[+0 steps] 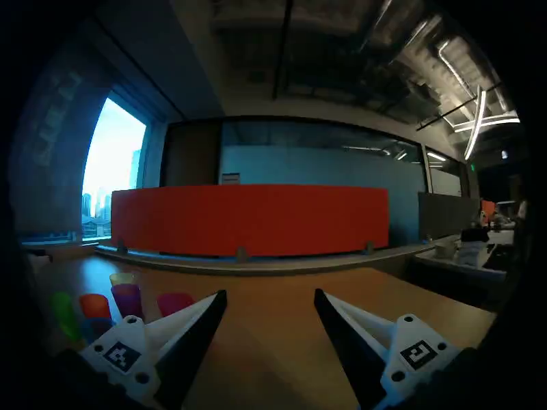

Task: Pour water

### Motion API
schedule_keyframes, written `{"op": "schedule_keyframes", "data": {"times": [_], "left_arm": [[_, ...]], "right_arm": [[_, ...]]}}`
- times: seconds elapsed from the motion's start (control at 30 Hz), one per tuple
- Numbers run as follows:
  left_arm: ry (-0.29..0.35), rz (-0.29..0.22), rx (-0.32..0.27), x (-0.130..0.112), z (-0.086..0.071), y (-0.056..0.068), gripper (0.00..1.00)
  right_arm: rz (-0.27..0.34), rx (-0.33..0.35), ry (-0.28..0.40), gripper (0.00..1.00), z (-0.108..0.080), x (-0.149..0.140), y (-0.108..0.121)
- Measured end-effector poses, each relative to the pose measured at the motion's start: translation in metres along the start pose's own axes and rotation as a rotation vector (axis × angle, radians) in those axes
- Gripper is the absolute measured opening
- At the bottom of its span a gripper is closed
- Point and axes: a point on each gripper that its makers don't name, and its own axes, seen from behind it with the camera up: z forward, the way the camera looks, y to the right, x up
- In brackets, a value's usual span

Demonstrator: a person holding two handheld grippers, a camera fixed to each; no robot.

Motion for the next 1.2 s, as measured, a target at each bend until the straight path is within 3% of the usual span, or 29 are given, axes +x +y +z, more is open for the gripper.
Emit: {"op": "schedule_keyframes", "data": {"times": [0.3,1.2], "left_arm": [[0.000,0.000,0.000,0.000,0.000,0.000,0.86],[0.000,0.000,0.000,0.000,0.000,0.000,0.86]], "right_arm": [[-0.003,0.008,0.013,0.99,0.006,0.007,-0.001],[-0.002,0.024,-0.038,0.99,0.012,-0.027,0.002]]}}
